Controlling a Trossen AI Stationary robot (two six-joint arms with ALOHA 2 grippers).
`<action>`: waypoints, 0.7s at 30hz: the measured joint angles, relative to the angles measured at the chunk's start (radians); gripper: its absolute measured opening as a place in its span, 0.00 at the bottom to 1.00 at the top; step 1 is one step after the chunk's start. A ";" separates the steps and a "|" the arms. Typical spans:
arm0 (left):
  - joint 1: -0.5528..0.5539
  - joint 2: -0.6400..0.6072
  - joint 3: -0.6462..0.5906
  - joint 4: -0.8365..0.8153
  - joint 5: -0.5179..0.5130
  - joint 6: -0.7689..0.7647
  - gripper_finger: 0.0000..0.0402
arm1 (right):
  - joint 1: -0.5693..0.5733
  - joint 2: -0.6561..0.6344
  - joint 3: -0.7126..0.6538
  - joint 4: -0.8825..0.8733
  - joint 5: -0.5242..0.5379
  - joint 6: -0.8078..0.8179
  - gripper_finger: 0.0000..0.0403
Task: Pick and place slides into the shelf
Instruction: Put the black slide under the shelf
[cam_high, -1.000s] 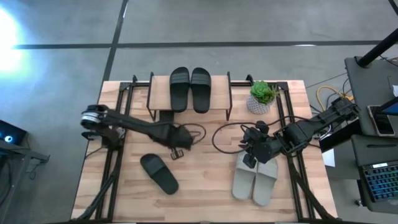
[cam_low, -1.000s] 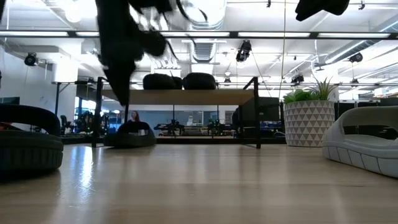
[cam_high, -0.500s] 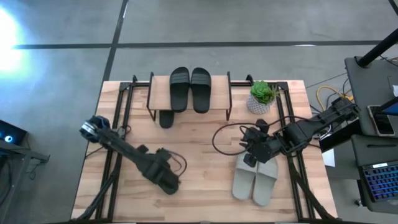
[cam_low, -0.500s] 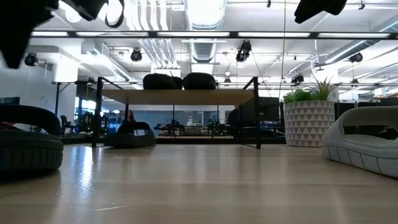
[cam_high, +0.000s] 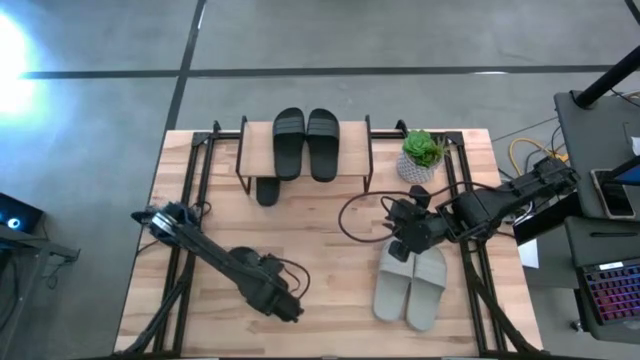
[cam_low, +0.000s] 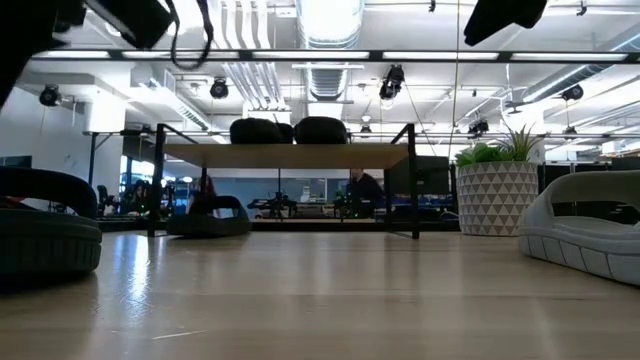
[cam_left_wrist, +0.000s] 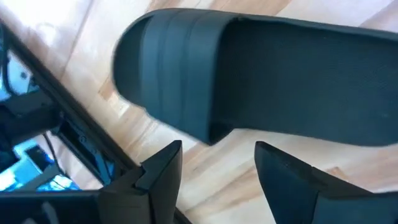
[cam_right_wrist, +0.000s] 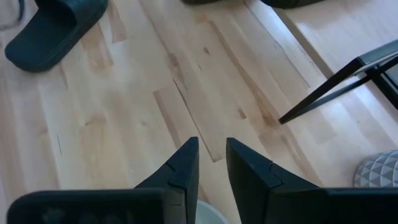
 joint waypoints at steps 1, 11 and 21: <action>-0.002 0.012 0.000 0.005 -0.003 0.010 0.47 | 0.000 0.000 0.000 0.000 0.000 0.000 0.18; -0.003 0.116 -0.012 -0.001 -0.026 0.089 0.47 | 0.000 0.000 0.000 0.000 -0.007 0.000 0.18; -0.002 0.121 -0.038 0.000 -0.078 0.117 0.47 | 0.000 0.000 0.000 0.000 -0.007 0.004 0.18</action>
